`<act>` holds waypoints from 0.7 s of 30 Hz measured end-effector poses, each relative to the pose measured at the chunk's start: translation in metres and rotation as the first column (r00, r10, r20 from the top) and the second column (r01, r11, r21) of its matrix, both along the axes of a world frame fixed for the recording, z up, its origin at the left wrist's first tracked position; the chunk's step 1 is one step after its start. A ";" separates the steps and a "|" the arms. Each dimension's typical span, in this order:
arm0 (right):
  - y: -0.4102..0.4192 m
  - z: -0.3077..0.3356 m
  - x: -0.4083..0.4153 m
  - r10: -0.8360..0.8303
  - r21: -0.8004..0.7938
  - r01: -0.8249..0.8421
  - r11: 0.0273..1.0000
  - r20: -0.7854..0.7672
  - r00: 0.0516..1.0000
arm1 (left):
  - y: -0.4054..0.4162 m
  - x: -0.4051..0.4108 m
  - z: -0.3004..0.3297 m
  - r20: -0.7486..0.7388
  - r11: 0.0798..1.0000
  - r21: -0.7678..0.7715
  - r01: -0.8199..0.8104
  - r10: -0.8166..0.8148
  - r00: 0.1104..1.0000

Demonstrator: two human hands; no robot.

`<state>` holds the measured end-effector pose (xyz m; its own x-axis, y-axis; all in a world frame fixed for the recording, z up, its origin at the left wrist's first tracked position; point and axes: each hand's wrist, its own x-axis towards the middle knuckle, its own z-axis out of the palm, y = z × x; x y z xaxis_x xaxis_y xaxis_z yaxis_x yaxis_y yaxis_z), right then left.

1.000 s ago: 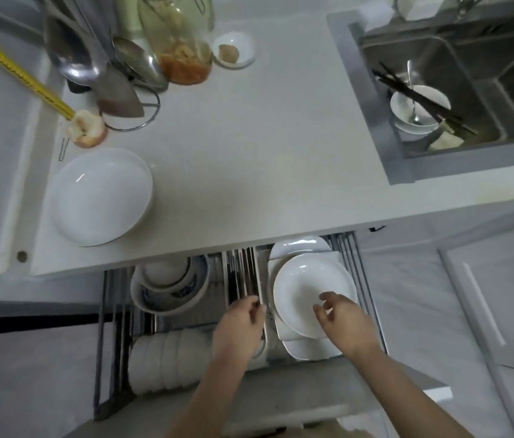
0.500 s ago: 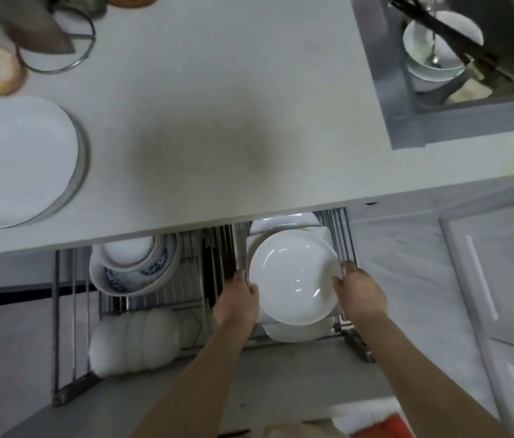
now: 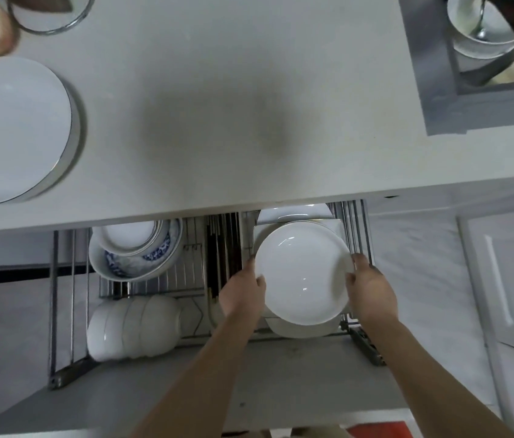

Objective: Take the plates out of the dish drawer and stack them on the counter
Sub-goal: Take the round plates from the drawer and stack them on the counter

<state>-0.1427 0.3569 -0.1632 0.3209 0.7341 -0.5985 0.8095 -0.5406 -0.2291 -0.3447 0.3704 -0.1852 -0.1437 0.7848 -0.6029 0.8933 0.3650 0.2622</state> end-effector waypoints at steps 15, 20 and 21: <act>-0.013 0.082 -0.057 0.031 0.154 -0.005 0.988 -0.162 0.986 | -0.040 -0.078 0.079 0.208 0.963 0.159 -0.218 0.184 0.961; -0.017 0.107 -0.086 0.085 0.208 -0.034 0.978 -0.240 0.967 | -0.058 -0.115 0.111 0.242 0.917 0.245 -0.315 0.257 0.936; -0.017 0.112 -0.092 0.106 0.220 -0.050 0.974 -0.249 0.963 | -0.061 -0.122 0.119 0.263 0.906 0.255 -0.338 0.271 0.926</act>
<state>-0.2344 0.3401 -0.0513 0.1126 0.8684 -0.4829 0.7453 -0.3952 -0.5369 -0.4672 0.3092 -0.0666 -0.2963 0.8680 -0.3986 0.6592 0.4878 0.5723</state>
